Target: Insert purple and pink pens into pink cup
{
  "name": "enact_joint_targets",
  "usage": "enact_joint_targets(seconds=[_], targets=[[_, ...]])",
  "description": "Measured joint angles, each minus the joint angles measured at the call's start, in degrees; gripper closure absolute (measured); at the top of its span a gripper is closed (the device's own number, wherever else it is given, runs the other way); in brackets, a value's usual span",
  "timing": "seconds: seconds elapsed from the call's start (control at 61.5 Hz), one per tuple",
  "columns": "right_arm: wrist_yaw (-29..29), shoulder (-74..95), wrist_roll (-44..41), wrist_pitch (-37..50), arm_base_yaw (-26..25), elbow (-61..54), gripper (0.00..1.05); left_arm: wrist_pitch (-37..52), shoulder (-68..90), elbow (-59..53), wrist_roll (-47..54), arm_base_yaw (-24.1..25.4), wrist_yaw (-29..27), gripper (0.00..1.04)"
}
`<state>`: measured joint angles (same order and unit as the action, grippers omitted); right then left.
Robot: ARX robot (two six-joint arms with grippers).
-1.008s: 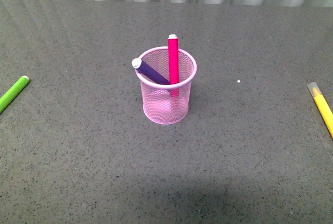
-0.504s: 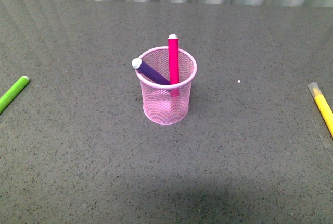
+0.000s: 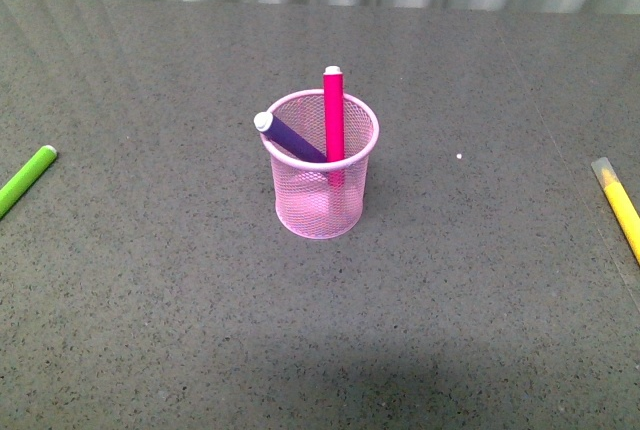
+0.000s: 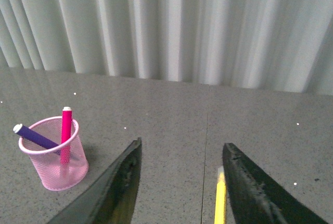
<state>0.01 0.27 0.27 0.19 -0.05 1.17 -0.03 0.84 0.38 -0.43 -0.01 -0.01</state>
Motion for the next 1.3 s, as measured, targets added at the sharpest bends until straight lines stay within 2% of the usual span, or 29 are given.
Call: enact_joint_targets(seconds=[0.163,0.211,1.3], targets=[[0.0,0.0,0.0,0.0,0.0,0.0,0.11,0.0,0.0,0.0,0.0,0.0,0.0,0.08],[0.0,0.0,0.0,0.0,0.0,0.0,0.06,0.0,0.0,0.0,0.0,0.0,0.0,0.08],[0.0,0.0,0.0,0.0,0.0,0.0,0.07,0.0,0.0,0.0,0.0,0.0,0.0,0.08]])
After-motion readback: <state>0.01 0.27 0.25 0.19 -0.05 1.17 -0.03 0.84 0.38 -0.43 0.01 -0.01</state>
